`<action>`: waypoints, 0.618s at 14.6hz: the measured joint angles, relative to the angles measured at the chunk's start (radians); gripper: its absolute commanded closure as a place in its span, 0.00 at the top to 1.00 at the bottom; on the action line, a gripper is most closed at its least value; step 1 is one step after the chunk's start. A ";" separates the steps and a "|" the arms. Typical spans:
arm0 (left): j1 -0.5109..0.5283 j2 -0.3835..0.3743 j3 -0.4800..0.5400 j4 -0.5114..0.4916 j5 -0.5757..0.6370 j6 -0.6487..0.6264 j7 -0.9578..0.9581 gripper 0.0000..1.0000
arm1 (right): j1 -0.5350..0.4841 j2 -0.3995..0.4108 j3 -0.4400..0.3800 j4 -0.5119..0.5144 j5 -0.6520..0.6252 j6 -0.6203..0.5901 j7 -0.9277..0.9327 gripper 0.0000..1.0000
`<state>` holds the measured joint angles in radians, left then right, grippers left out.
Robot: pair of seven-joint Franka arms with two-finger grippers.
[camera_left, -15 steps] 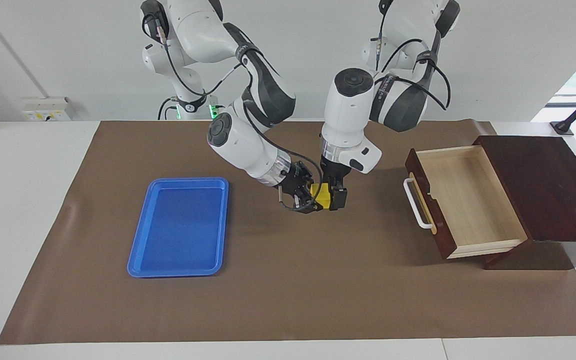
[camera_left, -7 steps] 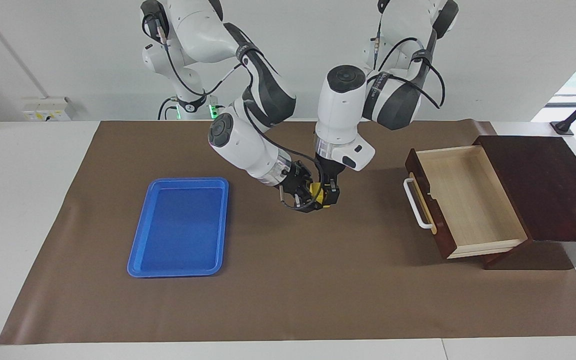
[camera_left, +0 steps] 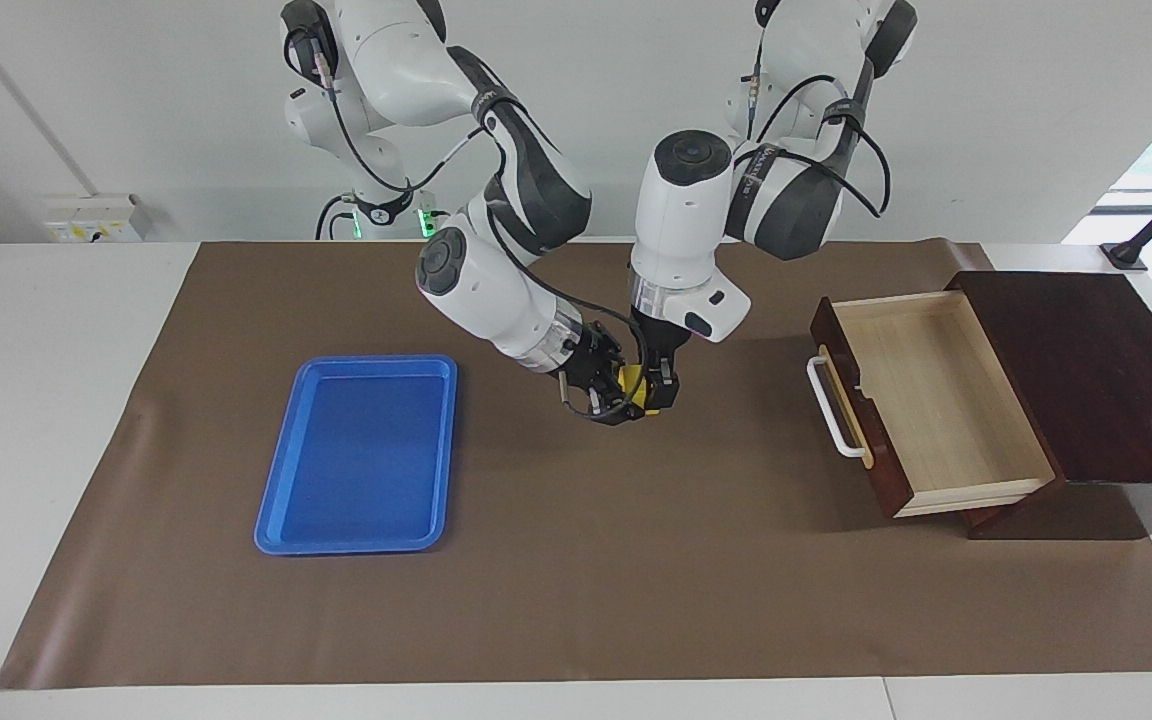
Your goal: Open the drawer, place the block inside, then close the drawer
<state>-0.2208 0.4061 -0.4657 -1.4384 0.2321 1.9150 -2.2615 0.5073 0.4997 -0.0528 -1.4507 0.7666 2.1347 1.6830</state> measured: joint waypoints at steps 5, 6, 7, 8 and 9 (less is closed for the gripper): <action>-0.004 0.000 -0.001 -0.001 0.000 0.003 -0.009 0.00 | -0.039 -0.001 0.000 0.004 0.012 -0.010 0.019 0.98; -0.003 0.000 -0.001 -0.001 0.000 0.002 -0.010 0.00 | -0.051 -0.003 -0.001 0.004 0.012 -0.026 0.019 0.98; -0.003 0.000 0.000 -0.001 0.000 -0.007 -0.010 0.00 | -0.069 -0.005 -0.002 0.007 0.012 -0.041 0.019 0.98; -0.001 0.000 0.003 -0.001 0.000 -0.019 -0.010 0.00 | -0.093 -0.010 -0.003 0.009 0.012 -0.068 0.016 0.98; 0.002 0.000 0.008 -0.001 0.001 -0.034 -0.008 0.00 | -0.122 -0.018 -0.005 0.010 0.012 -0.103 0.009 1.00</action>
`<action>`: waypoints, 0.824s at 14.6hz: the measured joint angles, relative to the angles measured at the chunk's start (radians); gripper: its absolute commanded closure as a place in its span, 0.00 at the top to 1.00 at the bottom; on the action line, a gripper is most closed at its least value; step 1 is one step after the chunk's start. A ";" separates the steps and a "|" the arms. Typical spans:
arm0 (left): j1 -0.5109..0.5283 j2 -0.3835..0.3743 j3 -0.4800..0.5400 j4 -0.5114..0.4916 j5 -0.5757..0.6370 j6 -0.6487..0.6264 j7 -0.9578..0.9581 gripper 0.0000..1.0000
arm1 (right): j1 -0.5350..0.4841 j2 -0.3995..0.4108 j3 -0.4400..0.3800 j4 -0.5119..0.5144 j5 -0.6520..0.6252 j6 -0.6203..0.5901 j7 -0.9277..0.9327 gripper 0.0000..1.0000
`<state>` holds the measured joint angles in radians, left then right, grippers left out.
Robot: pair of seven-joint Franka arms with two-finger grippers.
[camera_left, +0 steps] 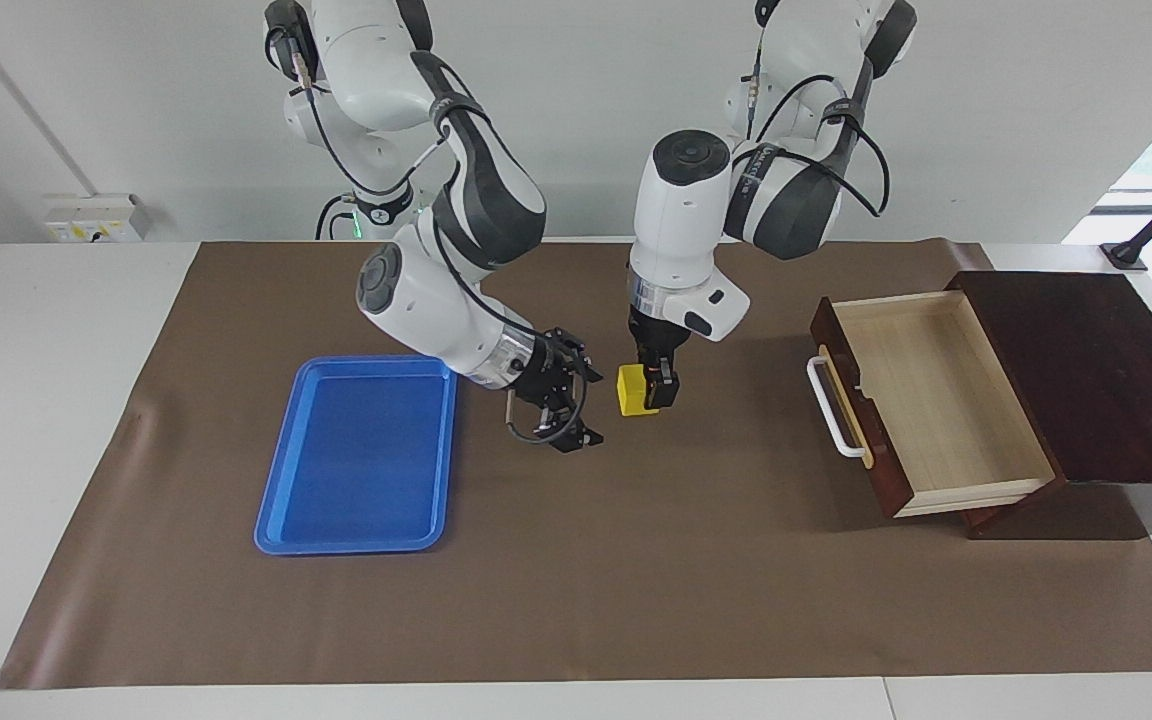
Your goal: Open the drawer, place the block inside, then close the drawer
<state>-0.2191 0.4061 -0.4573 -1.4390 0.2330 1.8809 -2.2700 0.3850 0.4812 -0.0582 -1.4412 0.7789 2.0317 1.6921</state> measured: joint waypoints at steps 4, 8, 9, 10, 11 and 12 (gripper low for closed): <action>0.018 -0.001 0.082 0.020 -0.001 -0.097 0.096 0.00 | -0.130 -0.063 -0.007 -0.022 -0.032 -0.139 -0.114 1.00; 0.045 -0.005 0.217 0.068 -0.078 -0.186 0.298 0.00 | -0.214 -0.158 -0.009 -0.055 -0.231 -0.298 -0.391 1.00; 0.048 -0.005 0.264 0.080 -0.113 -0.192 0.347 0.00 | -0.231 -0.185 -0.009 -0.056 -0.278 -0.337 -0.456 1.00; 0.051 -0.006 0.313 0.095 -0.145 -0.203 0.399 0.00 | -0.250 -0.213 -0.009 -0.057 -0.316 -0.374 -0.524 1.00; 0.054 -0.008 0.357 0.109 -0.168 -0.219 0.451 0.00 | -0.269 -0.240 -0.009 -0.058 -0.348 -0.407 -0.602 1.00; 0.055 -0.009 0.398 0.118 -0.187 -0.234 0.501 0.00 | -0.291 -0.268 -0.010 -0.059 -0.382 -0.441 -0.699 1.00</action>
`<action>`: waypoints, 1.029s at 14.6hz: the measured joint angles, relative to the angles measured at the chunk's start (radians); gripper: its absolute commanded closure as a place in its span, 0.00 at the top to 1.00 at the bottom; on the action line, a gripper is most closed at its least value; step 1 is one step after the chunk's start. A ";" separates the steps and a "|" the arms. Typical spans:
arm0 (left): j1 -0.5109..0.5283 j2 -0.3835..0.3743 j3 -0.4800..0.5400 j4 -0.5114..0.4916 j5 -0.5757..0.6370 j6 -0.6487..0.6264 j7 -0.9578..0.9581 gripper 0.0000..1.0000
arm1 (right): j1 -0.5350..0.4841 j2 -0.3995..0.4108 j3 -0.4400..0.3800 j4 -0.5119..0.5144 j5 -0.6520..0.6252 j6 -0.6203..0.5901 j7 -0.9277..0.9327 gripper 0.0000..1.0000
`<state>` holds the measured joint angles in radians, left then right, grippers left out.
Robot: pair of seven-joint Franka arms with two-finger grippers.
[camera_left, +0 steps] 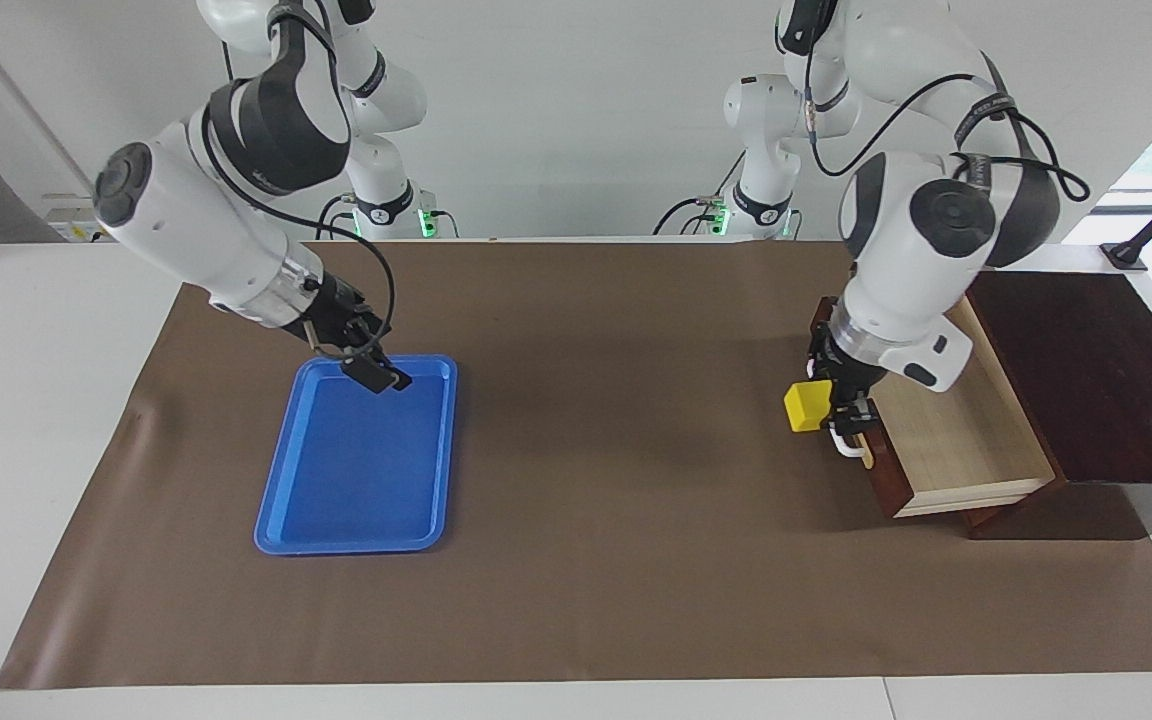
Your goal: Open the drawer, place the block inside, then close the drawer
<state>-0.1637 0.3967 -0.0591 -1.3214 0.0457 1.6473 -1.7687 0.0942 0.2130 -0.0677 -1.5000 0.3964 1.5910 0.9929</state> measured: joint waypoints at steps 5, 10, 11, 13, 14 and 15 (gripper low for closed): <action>0.001 -0.001 0.116 0.008 -0.058 -0.014 0.144 0.00 | -0.054 -0.148 -0.002 -0.006 -0.255 -0.136 -0.524 1.00; -0.001 -0.002 0.209 0.008 -0.074 -0.014 0.255 0.00 | -0.093 -0.213 -0.003 -0.055 -0.361 -0.167 -0.880 1.00; -0.002 -0.002 0.233 0.005 -0.076 -0.012 0.278 0.00 | -0.098 -0.223 -0.003 -0.091 -0.361 -0.143 -0.897 1.00; -0.002 -0.006 0.275 -0.016 -0.079 0.011 0.304 0.00 | -0.097 -0.245 0.004 -0.167 -0.367 -0.072 -0.935 1.00; -0.002 -0.014 0.287 -0.044 -0.079 0.043 0.308 0.00 | -0.096 -0.251 0.008 -0.187 -0.382 -0.053 -0.968 1.00; -0.003 -0.024 0.294 -0.079 -0.080 0.078 0.309 0.00 | -0.096 -0.257 0.011 -0.197 -0.395 -0.043 -0.997 1.00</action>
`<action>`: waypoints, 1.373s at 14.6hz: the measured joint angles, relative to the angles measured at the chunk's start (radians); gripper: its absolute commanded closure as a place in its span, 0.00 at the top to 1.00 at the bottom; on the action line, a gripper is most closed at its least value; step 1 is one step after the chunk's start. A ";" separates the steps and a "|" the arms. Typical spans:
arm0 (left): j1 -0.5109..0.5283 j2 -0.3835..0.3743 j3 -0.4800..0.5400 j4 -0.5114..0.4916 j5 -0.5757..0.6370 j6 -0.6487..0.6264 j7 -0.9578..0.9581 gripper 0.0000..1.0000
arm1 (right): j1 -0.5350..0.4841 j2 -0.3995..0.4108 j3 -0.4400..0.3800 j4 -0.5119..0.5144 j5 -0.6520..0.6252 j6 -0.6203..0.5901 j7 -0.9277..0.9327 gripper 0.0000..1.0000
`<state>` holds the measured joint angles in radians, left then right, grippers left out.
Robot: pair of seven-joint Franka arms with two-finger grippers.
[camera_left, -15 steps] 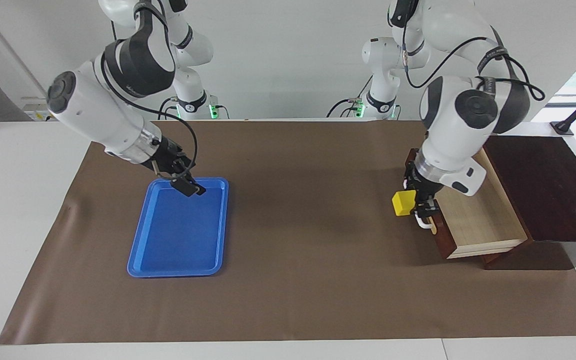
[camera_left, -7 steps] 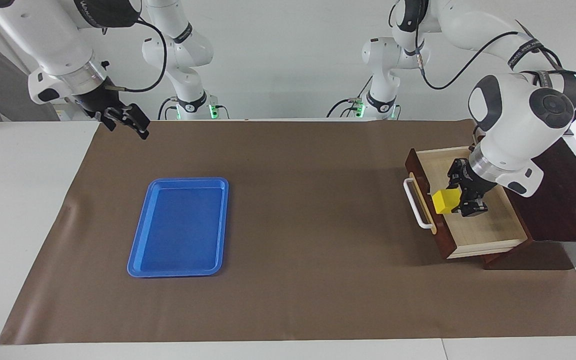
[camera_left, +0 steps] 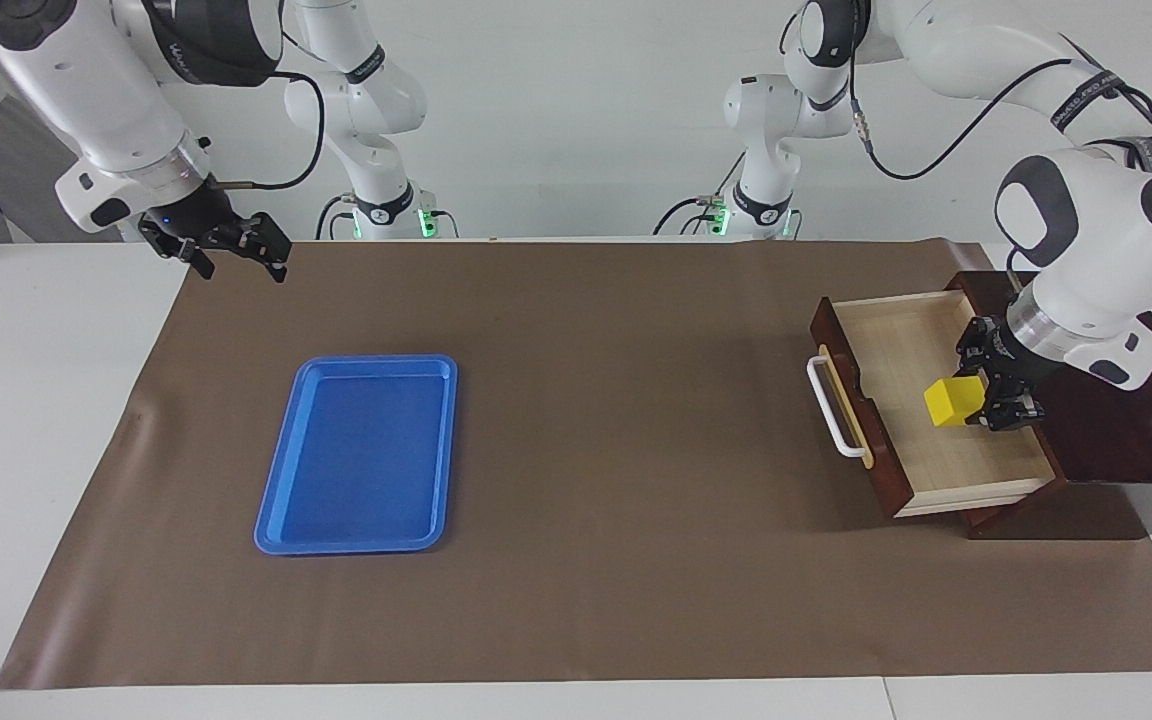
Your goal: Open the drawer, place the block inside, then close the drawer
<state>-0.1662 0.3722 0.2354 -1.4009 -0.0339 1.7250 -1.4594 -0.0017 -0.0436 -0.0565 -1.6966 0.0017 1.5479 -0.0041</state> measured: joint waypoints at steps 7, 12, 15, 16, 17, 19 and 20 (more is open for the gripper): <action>-0.002 -0.076 0.014 -0.217 -0.001 0.158 0.000 0.00 | 0.000 -0.013 0.002 -0.008 -0.010 0.016 -0.030 1.00; -0.003 -0.109 0.014 -0.283 -0.001 0.193 0.030 1.00 | 0.000 -0.013 0.002 -0.005 -0.010 0.028 -0.030 1.00; -0.007 -0.111 0.014 -0.280 -0.001 0.200 0.032 1.00 | 0.000 -0.013 0.002 -0.004 -0.010 0.028 -0.030 1.00; -0.011 -0.112 0.012 -0.272 -0.002 0.203 0.030 1.00 | 0.000 -0.013 0.002 -0.004 -0.010 0.028 -0.030 1.00; -0.016 -0.112 0.007 -0.254 -0.004 0.199 0.019 1.00 | 0.000 -0.013 0.002 -0.004 -0.010 0.028 -0.030 1.00; -0.028 -0.112 -0.018 -0.198 -0.006 0.162 -0.047 1.00 | 0.000 -0.013 0.002 -0.004 -0.012 0.028 -0.030 1.00; -0.031 -0.111 -0.047 -0.167 -0.006 0.130 -0.085 1.00 | 0.000 -0.013 0.002 -0.004 -0.014 0.028 -0.030 1.00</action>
<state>-0.1972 0.2614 0.1882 -1.5681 -0.0402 1.8546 -1.5446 -0.0017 -0.0561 -0.0541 -1.7005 -0.0127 1.5758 -0.0343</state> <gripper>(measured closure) 0.000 0.000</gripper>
